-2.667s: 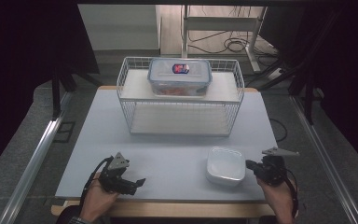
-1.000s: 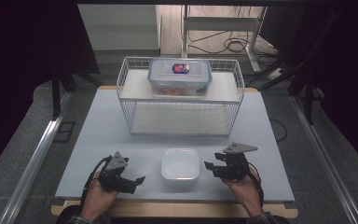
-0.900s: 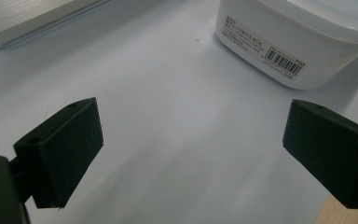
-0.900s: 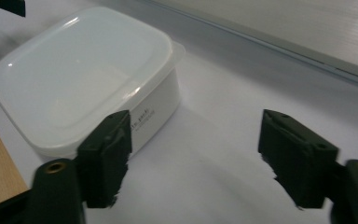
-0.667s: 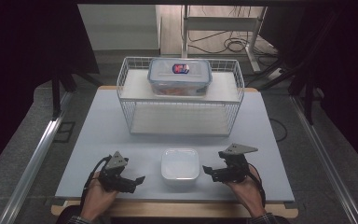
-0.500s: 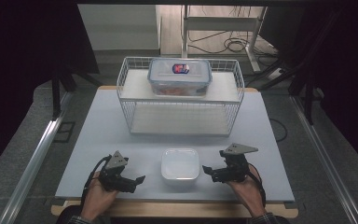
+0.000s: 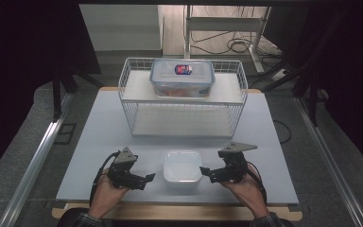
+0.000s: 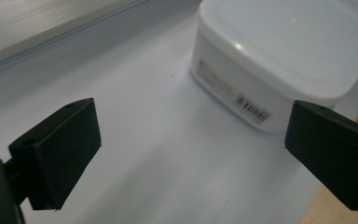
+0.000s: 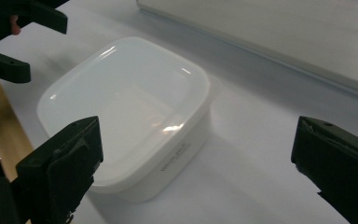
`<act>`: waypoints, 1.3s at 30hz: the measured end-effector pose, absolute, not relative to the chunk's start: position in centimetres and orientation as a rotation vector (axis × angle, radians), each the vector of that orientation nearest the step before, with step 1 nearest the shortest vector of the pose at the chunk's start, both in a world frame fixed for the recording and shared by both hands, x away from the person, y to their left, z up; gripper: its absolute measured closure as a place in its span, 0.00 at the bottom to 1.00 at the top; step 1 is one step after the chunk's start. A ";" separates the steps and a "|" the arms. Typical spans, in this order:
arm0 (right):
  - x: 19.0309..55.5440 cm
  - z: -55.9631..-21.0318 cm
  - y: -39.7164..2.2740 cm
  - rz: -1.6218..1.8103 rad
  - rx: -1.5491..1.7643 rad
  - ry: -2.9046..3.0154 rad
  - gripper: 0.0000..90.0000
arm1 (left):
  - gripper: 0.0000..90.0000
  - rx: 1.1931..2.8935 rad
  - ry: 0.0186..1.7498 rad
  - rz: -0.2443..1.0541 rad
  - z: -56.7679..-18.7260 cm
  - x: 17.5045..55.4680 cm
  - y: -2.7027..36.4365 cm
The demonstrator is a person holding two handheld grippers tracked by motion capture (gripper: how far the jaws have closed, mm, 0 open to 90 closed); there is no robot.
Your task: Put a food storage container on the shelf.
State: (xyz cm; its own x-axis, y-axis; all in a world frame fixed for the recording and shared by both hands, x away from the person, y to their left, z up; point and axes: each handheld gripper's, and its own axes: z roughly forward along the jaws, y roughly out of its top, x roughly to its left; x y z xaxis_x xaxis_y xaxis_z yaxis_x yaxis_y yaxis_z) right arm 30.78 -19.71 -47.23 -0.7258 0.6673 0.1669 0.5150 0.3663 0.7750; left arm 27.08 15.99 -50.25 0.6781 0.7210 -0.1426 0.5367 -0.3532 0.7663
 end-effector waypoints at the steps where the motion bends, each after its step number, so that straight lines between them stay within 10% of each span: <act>1: 30.8 -47.2 -19.7 1.289 1.071 2.447 0.02 | 0.04 2.045 0.968 0.277 -50.2 27.1 16.0; 26: 32.5 -48.5 -16.9 1.204 1.173 2.585 0.17 | 0.14 2.020 0.896 -0.016 -50.9 30.8 12.2; 39: 31.5 -48.4 -18.4 1.303 1.433 2.669 0.55 | 0.46 2.002 0.956 -0.168 -50.1 29.4 12.1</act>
